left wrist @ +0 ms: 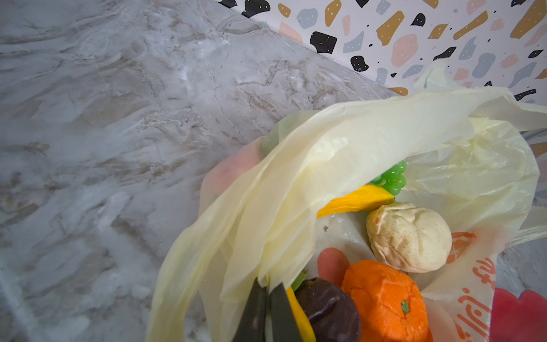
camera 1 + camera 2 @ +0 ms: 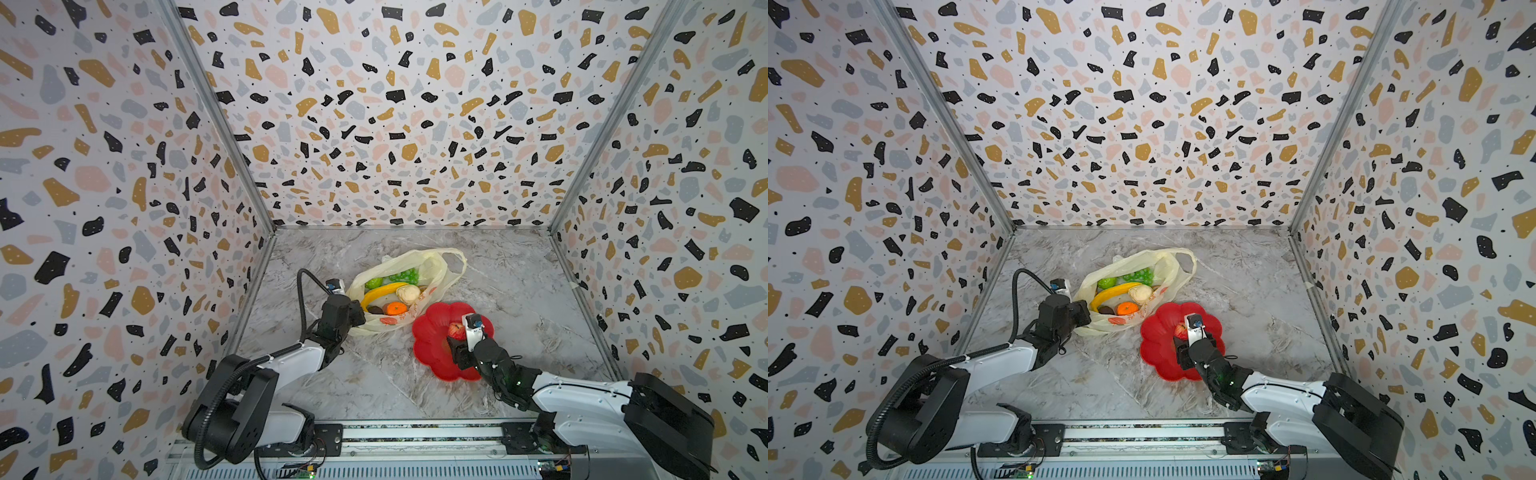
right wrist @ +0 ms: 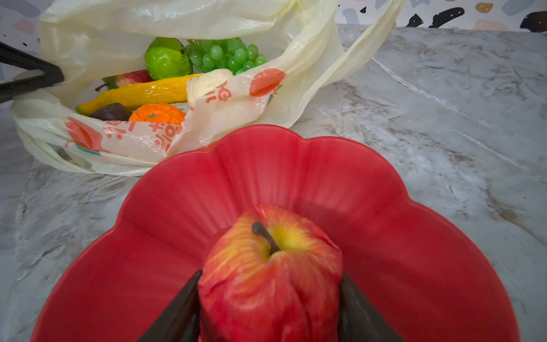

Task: Take fruits out of the plastic bag
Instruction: Place the fruit on the plate.

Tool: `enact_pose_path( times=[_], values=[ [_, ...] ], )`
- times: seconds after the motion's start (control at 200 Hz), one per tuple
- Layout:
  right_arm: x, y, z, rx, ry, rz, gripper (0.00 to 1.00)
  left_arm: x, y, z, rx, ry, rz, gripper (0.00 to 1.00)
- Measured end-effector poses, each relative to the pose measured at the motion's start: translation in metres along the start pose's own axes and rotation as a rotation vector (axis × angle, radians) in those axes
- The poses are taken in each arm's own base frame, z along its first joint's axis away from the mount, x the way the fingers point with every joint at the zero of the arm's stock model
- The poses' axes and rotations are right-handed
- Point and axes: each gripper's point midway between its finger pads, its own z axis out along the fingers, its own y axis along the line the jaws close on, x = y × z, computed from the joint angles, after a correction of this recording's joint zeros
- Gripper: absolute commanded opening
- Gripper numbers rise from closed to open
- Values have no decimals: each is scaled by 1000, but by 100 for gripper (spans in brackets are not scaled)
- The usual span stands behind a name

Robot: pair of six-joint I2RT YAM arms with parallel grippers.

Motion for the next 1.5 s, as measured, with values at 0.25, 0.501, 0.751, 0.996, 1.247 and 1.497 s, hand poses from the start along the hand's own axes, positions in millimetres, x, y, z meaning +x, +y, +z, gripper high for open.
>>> enact_pose_path(
  times=[0.25,0.501,0.751,0.996,1.247,1.497],
  values=[
    [12,-5,17,67,20,-1,42,0,0,0,0,0,0,7],
    [-1,-3,26,95,-39,7,42,0,0,0,0,0,0,7],
    [5,5,39,128,-34,-37,44,-2,-1,-1,3,-6,-1,7],
    [6,8,38,144,-41,-55,60,-12,-1,-9,9,-37,-9,7],
    [7,15,37,135,-39,-68,70,-21,-2,-16,10,-73,-16,7],
    [3,22,32,120,-51,-67,75,-19,1,-14,0,-66,-16,7]
  ],
)
